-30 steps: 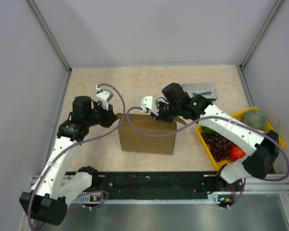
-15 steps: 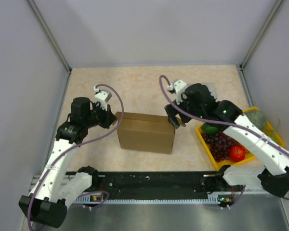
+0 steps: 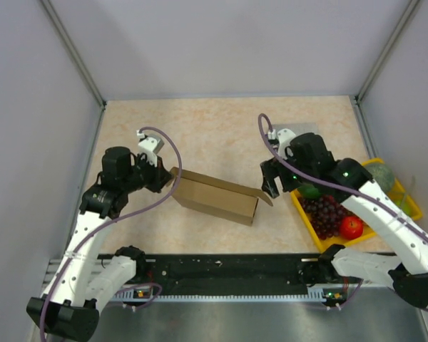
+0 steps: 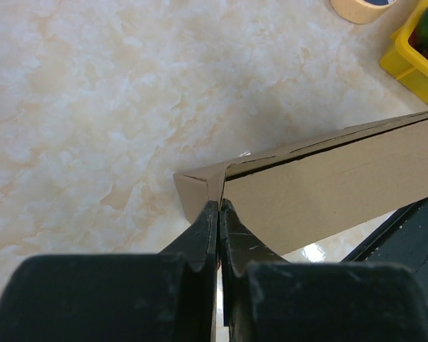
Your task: Fold the paper box
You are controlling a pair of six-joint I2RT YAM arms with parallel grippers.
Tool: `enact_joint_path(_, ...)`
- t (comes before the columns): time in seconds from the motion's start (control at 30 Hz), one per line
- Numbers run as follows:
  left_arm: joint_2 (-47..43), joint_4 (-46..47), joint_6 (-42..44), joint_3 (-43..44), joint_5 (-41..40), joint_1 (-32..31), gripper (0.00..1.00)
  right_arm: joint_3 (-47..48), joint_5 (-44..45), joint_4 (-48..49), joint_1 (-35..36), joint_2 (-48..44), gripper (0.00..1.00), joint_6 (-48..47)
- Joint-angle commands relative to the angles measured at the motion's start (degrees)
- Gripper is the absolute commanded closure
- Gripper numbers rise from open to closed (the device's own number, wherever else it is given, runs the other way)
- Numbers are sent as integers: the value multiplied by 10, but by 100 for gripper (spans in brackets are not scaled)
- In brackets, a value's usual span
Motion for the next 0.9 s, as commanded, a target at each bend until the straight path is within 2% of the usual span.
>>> enact_joint_path(0.0, 6, 17, -10, -3, -1, 2, 99, 47, -13, -32, -1, -53, 19, 26)
enact_joint_path(0.1, 10, 17, -25, -5, 0, 2, 99, 41, -67, -40, -2, -48, 23, 8)
enact_joint_path(0.13, 11, 17, -28, -5, 0, 2, 100, 33, -71, -41, -2, -44, 30, 6)
enact_joint_path(0.23, 17, 9, -29, -3, 0, 1, 100, 23, -79, -39, -1, -40, 38, 4)
enact_joint_path(0.5, 18, 7, -29, -5, -3, 1, 100, 1, -55, -22, -1, -16, 48, -14)
enact_joint_path(0.63, 16, 6, -34, -6, -3, 2, 100, -4, -57, -18, 1, -4, 70, 9)
enact_joint_path(0.7, 16, 3, -37, -4, -2, 2, 100, -3, -57, -19, 3, -3, 75, 30)
enact_joint_path(0.73, 15, 3, -41, -4, -2, 2, 100, -2, -56, -19, 7, -3, 83, 40)
enact_joint_path(0.83, 12, 2, -58, -5, -4, 2, 100, 11, -55, -20, 28, -3, 98, 81)
enact_joint_path(0.87, 11, 2, -67, -6, -5, 2, 100, 15, -46, -21, 38, -1, 100, 106)
